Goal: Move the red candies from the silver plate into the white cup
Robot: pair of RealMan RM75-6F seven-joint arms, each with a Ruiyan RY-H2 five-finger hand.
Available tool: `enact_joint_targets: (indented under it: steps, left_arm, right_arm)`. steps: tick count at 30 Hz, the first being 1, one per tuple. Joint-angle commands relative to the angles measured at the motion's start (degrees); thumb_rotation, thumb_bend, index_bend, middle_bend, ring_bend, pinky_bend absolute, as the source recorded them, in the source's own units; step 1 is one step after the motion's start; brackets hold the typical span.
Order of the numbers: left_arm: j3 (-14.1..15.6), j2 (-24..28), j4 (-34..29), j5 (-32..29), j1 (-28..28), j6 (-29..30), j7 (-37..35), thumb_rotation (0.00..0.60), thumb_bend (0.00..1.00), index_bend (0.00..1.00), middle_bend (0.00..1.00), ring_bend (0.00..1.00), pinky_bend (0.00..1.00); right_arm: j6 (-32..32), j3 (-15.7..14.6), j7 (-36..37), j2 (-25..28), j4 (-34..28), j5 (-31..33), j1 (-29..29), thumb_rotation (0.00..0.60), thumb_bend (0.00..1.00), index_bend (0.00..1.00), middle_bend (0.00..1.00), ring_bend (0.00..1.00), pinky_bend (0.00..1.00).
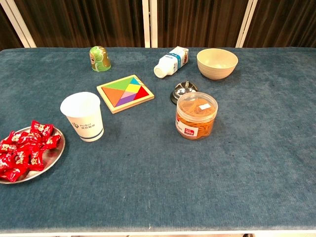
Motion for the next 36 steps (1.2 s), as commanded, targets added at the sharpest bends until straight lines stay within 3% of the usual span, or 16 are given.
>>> enact_joint_targets:
  steps: [1, 4, 7, 14, 18, 24, 36]
  left_arm:
    - [0.17, -0.03, -0.14, 0.29, -0.06, -0.05, -0.89, 0.600, 0.02, 0.09, 0.10, 0.03, 0.00]
    - [0.48, 0.22, -0.65, 1.29, -0.08, 0.36, -2.30, 0.600, 0.02, 0.10, 0.11, 0.05, 0.00]
    - [0.69, -0.37, -0.56, 3.15, -0.33, 1.31, -2.09, 0.600, 0.02, 0.15, 0.19, 0.14, 0.04]
    - [2.81, -3.10, -0.28, 10.58, -3.67, -0.74, 0.37, 0.600, 0.03, 0.27, 0.48, 0.46, 0.56]
    - [4.28, -5.21, -0.22, 13.52, -6.84, -6.01, 4.38, 0.600, 0.05, 0.30, 0.70, 0.66, 0.74]
    - [5.66, -7.08, -1.58, 12.73, -10.23, -14.50, 8.61, 0.600, 0.12, 0.32, 0.90, 0.86, 0.81]
    - [6.97, -8.86, -1.69, 9.42, -11.37, -18.87, 9.33, 0.600, 0.19, 0.36, 0.93, 0.90, 0.82]
  right_arm:
    - [-0.03, 0.12, -0.27, 0.25, -0.47, 0.07, 0.11, 0.600, 0.16, 0.00, 0.12, 0.00, 0.10]
    - [0.50, 0.31, -0.34, 0.87, -1.07, 0.06, -0.05, 0.600, 0.16, 0.00, 0.12, 0.00, 0.10]
    - [1.98, 0.72, -0.35, 1.60, -1.52, -0.26, -0.45, 0.600, 0.16, 0.00, 0.12, 0.00, 0.10]
    - [6.09, 1.52, 0.62, 3.93, -2.94, -1.28, -1.94, 0.600, 0.16, 0.00, 0.12, 0.00, 0.10]
    - [6.78, 1.42, 0.84, 4.73, -3.61, -1.50, -2.47, 0.600, 0.16, 0.00, 0.12, 0.00, 0.10]
    - [6.18, 0.87, 1.17, 5.05, -3.87, -1.43, -2.73, 0.600, 0.16, 0.00, 0.12, 0.00, 0.10]
    - [5.43, 0.65, 1.16, 4.69, -3.65, -1.08, -2.78, 0.600, 0.16, 0.00, 0.12, 0.00, 0.10]
